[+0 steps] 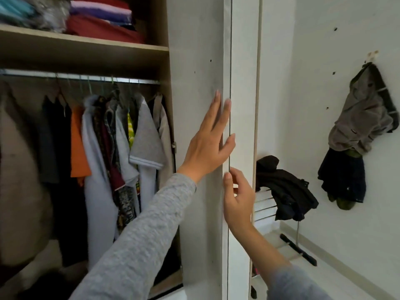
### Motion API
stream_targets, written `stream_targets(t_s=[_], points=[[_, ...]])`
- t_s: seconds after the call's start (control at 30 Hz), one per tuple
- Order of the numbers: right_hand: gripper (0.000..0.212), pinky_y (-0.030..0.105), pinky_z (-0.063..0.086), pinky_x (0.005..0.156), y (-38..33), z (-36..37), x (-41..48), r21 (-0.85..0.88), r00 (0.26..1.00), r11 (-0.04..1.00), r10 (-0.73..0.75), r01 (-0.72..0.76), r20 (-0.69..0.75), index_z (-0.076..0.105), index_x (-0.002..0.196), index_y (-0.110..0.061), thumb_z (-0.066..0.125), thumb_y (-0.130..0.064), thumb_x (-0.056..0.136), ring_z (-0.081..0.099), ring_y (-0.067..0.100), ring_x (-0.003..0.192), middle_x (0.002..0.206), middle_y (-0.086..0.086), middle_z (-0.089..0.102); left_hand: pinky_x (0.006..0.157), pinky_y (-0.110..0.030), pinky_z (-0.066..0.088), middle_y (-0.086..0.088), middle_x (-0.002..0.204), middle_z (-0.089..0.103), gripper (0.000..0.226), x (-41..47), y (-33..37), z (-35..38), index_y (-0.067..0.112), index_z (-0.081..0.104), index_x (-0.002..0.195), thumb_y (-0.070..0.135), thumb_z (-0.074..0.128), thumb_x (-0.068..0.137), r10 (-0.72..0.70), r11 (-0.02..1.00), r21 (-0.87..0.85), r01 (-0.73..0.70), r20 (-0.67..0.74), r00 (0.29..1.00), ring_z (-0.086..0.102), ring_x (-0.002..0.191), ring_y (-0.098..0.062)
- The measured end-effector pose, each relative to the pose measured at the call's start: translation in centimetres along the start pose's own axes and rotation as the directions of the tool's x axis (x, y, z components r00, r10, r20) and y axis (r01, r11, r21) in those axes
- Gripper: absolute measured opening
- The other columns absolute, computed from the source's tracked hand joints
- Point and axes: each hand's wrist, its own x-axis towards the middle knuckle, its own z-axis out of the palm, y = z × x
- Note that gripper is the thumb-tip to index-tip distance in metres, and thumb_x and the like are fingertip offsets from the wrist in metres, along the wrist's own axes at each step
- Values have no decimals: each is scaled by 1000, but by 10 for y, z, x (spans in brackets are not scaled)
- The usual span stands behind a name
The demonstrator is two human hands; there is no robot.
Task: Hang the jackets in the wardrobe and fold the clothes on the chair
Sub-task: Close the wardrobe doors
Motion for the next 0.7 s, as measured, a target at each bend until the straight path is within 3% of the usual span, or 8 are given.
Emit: stream_targets(t_s=[0.1, 0.17, 0.23, 0.3, 0.37, 0.53, 0.63, 0.7], points=[[29, 6, 43, 69, -11, 28, -16, 53, 998, 997, -61, 60, 11, 60, 102, -18, 42, -37, 92, 58, -1, 88, 92, -11, 61, 94, -29, 38, -16, 156, 4, 69, -14, -11, -34, -3, 16, 146, 23, 51, 93, 10, 1000, 28, -9, -20, 1000, 15, 136, 6], [21, 6, 44, 71, -20, 50, -26, 98, 993, 991, -102, 96, 57, 56, 103, -23, 43, -35, 92, 56, -1, 90, 93, -9, 58, 92, -36, 38, -16, 154, 5, 67, -25, -23, -61, -8, 18, 144, 21, 50, 93, 13, 996, 83, -11, -22, 1000, 36, 128, -14], [20, 9, 47, 75, -26, 71, -35, 140, 984, 983, -132, 115, 119, 54, 108, -27, 45, -34, 91, 55, 0, 95, 99, -9, 55, 98, -30, 40, -19, 153, 7, 66, -37, -37, -86, -11, 19, 142, 19, 50, 93, 17, 988, 157, -13, -19, 1000, 37, 128, -26], [24, 12, 49, 78, -33, 89, -43, 182, 965, 972, -183, 149, 185, 51, 115, -30, 47, -34, 91, 54, 1, 100, 107, -16, 51, 115, -23, 22, -25, 152, 15, 63, -49, -50, -109, -12, 21, 142, 18, 49, 93, 13, 965, 261, -4, -33, 999, 20, 143, -24], [30, 10, 48, 78, -41, 110, -50, 210, 938, 960, -237, 186, 254, 51, 119, -29, 50, -33, 90, 53, 0, 104, 115, -16, 49, 116, -16, 10, -27, 151, 20, 61, -61, -64, -134, -13, 25, 141, 18, 47, 93, -3, 929, 371, 23, -54, 999, 9, 145, -16], [42, -3, 36, 85, -58, 166, -54, 219, 848, 937, -340, 270, 407, 50, 129, -18, 51, -31, 89, 38, -21, 111, 130, -4, 47, 101, -25, 44, -7, 158, 10, 57, -98, -97, -178, 3, 15, 148, 19, 37, 98, -127, 824, 547, 150, -80, 989, 18, 145, -16], [46, -1, 30, 95, -57, 199, -52, 215, 789, 940, -341, 267, 512, 47, 132, -22, 47, -36, 89, 38, -9, 119, 138, -5, 43, 87, -24, 53, -2, 159, 8, 57, -111, -115, -194, 11, 10, 149, 17, 39, 100, -210, 774, 586, 240, -120, 970, 42, 134, -24], [46, 7, 28, 101, -52, 221, -49, 208, 771, 948, -317, 241, 552, 46, 132, -26, 51, -32, 87, 36, -1, 125, 140, -9, 40, 90, -29, 53, -1, 158, 9, 57, -120, -130, -204, 10, 12, 149, 16, 40, 100, -260, 733, 618, 284, -131, 957, 44, 132, -25]])
